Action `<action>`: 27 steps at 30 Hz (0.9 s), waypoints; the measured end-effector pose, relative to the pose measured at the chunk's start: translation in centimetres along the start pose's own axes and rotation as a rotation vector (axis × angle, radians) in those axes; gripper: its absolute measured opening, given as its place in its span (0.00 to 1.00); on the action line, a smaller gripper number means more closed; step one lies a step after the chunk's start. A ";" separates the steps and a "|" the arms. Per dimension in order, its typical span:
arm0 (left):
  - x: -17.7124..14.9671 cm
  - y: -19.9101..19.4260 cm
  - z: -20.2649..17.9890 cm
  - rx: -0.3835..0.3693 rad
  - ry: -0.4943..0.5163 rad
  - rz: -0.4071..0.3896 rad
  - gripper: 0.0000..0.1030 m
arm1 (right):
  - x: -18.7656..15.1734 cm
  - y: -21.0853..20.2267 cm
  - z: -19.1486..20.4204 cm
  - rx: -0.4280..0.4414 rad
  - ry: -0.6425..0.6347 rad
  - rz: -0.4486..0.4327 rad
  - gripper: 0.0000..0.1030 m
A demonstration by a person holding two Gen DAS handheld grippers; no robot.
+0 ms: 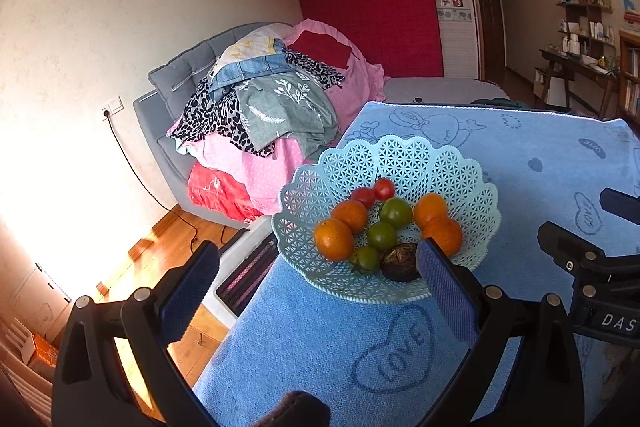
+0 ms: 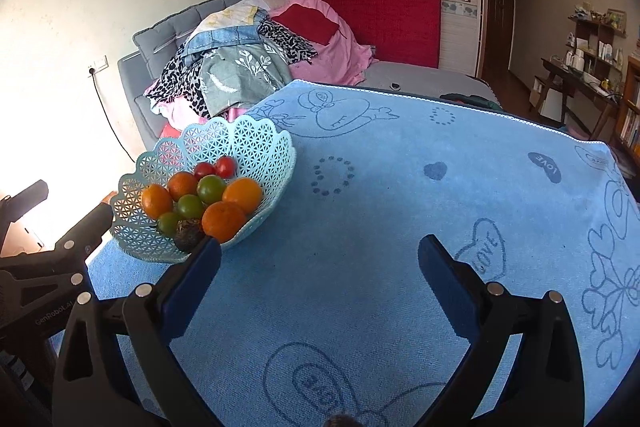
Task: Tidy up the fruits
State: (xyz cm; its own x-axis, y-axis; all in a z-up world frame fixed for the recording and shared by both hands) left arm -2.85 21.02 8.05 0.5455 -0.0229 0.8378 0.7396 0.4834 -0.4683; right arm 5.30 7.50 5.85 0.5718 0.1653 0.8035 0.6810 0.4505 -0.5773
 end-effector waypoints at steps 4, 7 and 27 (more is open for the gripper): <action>-0.2 0.0 0.0 0.011 0.009 0.002 0.95 | -0.2 -0.1 0.9 0.016 -0.023 0.008 0.97; -0.1 -0.1 0.2 0.018 0.011 0.000 0.95 | -0.3 -0.1 1.5 0.021 -0.038 0.012 0.97; 0.2 -0.2 1.7 0.078 0.014 -0.023 0.95 | -0.5 -0.2 2.5 0.014 -0.060 0.018 0.97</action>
Point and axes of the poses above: each gripper's, at about its wrist camera, not at the fingertips, and y roughly the way its jaws point, z to its left, x to its top, the point moved 4 cm from there along y, roughly the way its jaws point, and after that the axes turned 10 degrees about x, right-handed, at the moved point
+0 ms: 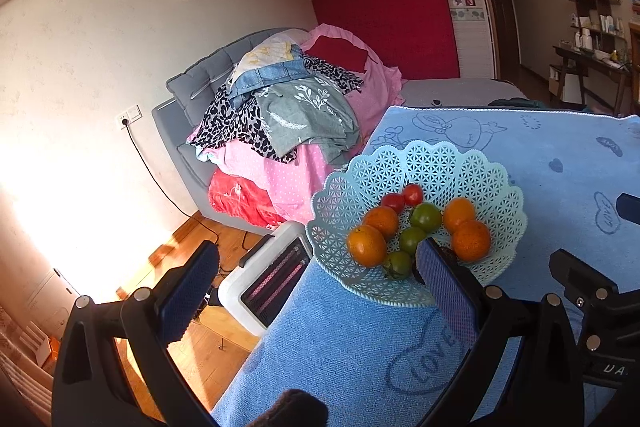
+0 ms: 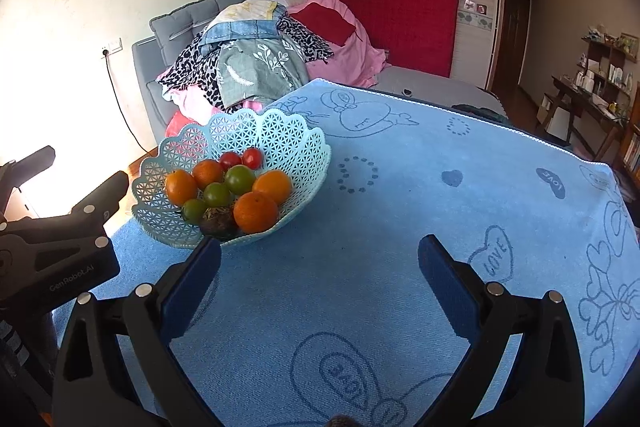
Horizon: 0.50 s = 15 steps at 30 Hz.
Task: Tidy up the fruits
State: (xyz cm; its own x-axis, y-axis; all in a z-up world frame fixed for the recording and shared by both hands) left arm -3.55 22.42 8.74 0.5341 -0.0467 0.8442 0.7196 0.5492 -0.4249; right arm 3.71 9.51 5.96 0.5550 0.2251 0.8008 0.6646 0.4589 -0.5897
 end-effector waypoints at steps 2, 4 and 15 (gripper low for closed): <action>0.0 0.0 0.2 -0.001 -0.006 0.002 0.95 | 0.0 0.0 0.2 0.002 -0.002 0.001 0.97; 0.1 0.1 0.4 -0.001 -0.009 0.003 0.95 | 0.0 0.0 0.3 0.002 -0.004 0.002 0.97; 0.2 -0.1 0.6 0.001 -0.008 -0.001 0.95 | 0.1 -0.2 0.9 0.000 -0.012 0.004 0.97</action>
Point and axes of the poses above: each gripper's, at about its wrist camera, not at the fingertips, and y roughly the way its jaws point, z to its left, x to its top, the point moved 4 cm from there along y, roughly the way its jaws point, and after that the axes turned 10 degrees about x, right-handed, at the moved point
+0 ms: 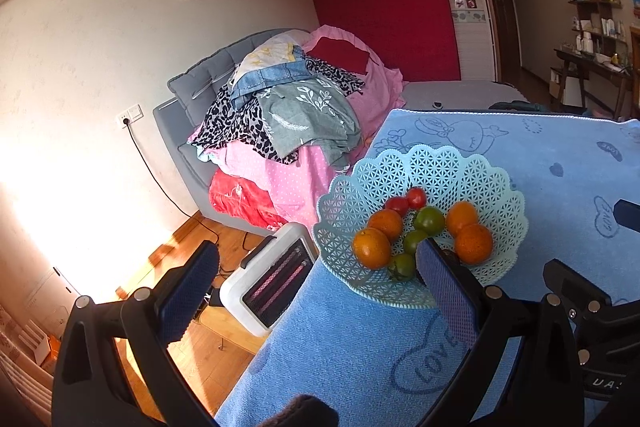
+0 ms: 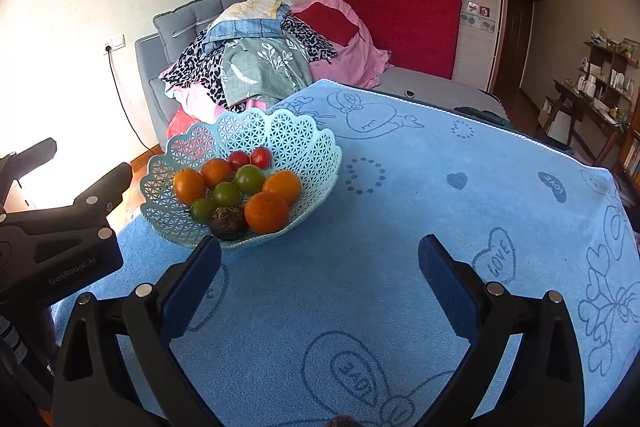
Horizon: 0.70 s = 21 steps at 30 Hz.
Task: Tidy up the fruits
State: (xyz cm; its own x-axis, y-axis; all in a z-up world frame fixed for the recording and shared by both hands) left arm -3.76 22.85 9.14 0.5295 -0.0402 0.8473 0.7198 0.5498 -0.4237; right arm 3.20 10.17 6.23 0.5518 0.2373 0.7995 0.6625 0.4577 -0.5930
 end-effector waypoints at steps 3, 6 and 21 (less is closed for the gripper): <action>0.0 0.0 0.0 0.001 0.002 0.001 0.95 | 0.0 0.0 0.0 0.000 0.002 0.003 0.97; 0.1 -0.3 -0.1 0.002 0.008 -0.001 0.95 | 0.0 0.0 0.1 0.000 0.001 0.004 0.97; 0.1 -0.5 0.0 0.002 0.009 -0.002 0.95 | -0.3 0.5 0.4 0.007 -0.001 0.016 0.97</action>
Point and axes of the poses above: each gripper's, at about its wrist camera, not at the fingertips, and y roughly the way its jaws point, z to its left, x to its top, the point moved 4 cm from there along y, roughly the way its jaws point, and after that the axes turned 10 degrees about x, right-handed, at the moved point
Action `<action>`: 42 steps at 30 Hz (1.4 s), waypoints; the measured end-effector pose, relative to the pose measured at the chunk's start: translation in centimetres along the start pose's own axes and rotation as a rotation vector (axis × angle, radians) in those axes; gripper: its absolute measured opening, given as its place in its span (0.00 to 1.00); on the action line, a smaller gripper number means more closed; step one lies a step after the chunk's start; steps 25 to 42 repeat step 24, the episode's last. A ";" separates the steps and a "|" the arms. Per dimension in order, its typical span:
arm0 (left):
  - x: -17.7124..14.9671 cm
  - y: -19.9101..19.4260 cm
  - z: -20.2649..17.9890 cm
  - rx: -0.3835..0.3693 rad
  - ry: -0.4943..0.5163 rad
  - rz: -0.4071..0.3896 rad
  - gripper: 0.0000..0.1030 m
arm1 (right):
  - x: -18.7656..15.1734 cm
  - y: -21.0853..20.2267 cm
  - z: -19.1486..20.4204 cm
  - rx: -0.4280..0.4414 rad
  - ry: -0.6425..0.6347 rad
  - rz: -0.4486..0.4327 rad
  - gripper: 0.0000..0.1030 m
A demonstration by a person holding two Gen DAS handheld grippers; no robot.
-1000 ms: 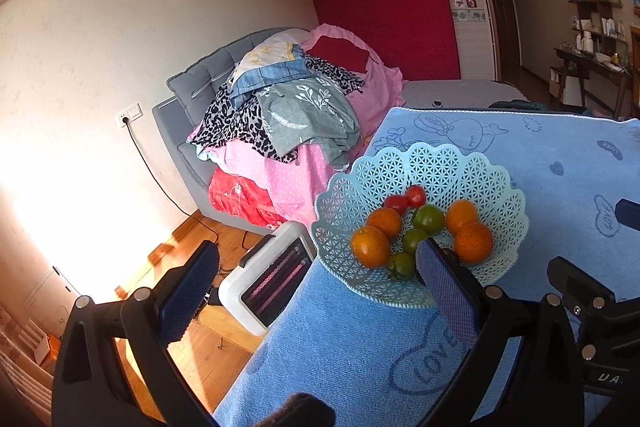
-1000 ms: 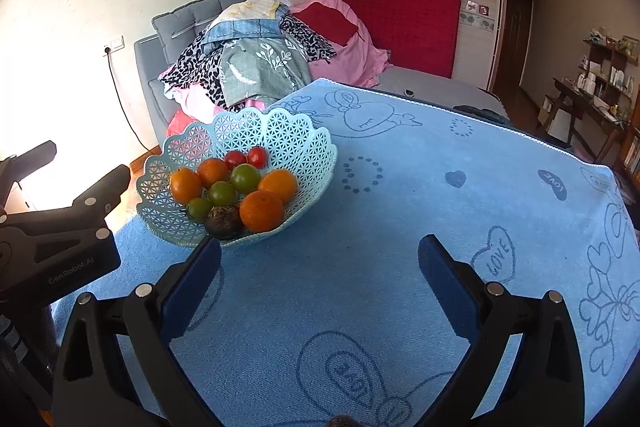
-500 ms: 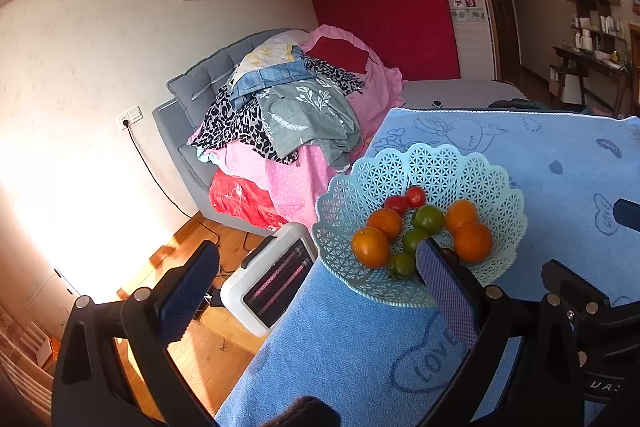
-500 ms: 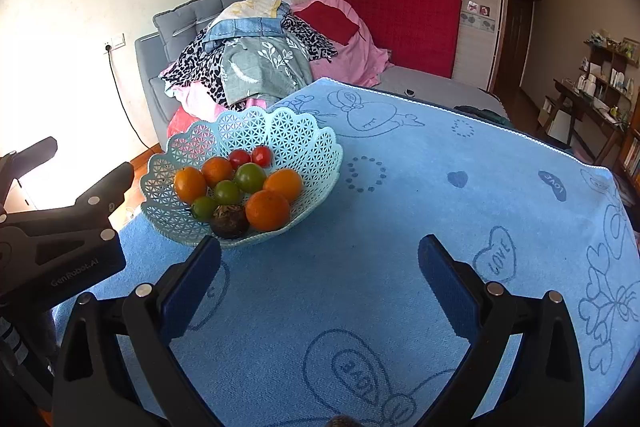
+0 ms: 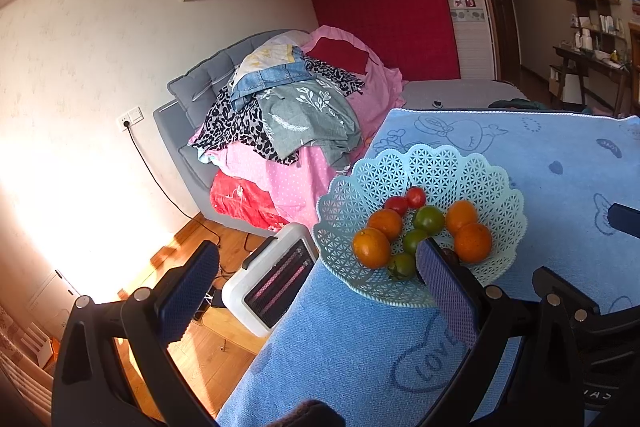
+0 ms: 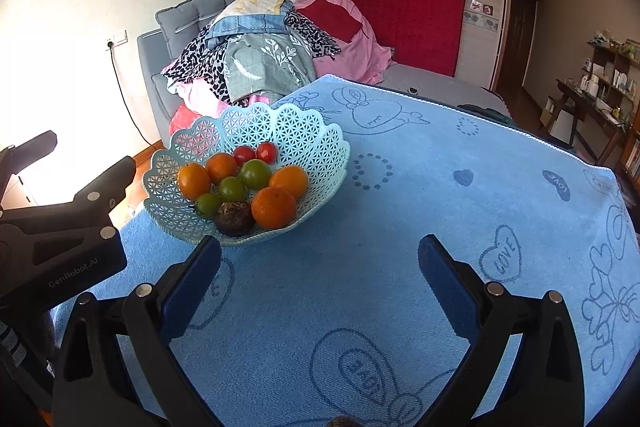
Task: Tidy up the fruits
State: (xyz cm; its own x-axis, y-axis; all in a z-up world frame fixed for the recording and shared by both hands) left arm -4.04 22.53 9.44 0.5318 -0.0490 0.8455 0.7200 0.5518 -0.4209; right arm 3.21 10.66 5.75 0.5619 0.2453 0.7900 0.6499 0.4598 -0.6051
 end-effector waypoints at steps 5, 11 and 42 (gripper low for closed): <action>-0.1 0.0 -0.1 -0.006 0.006 0.000 0.95 | -0.1 0.1 -0.2 -0.001 0.006 0.003 0.97; -0.1 -0.1 -0.4 -0.009 0.015 -0.010 0.95 | -0.3 0.2 -0.5 -0.003 0.014 0.010 0.97; -0.8 -0.9 -2.8 -0.067 0.058 0.006 0.95 | -2.4 -0.6 -4.4 -0.065 0.051 0.054 0.97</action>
Point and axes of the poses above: each gripper's, at about its wrist camera, not at the fingertips, and y roughly the way its jaws point, z to its left, x to its top, the point moved 4 cm from there along y, roughly the way its jaws point, and after that the axes turned 10 degrees about x, right-handed, at the moved point
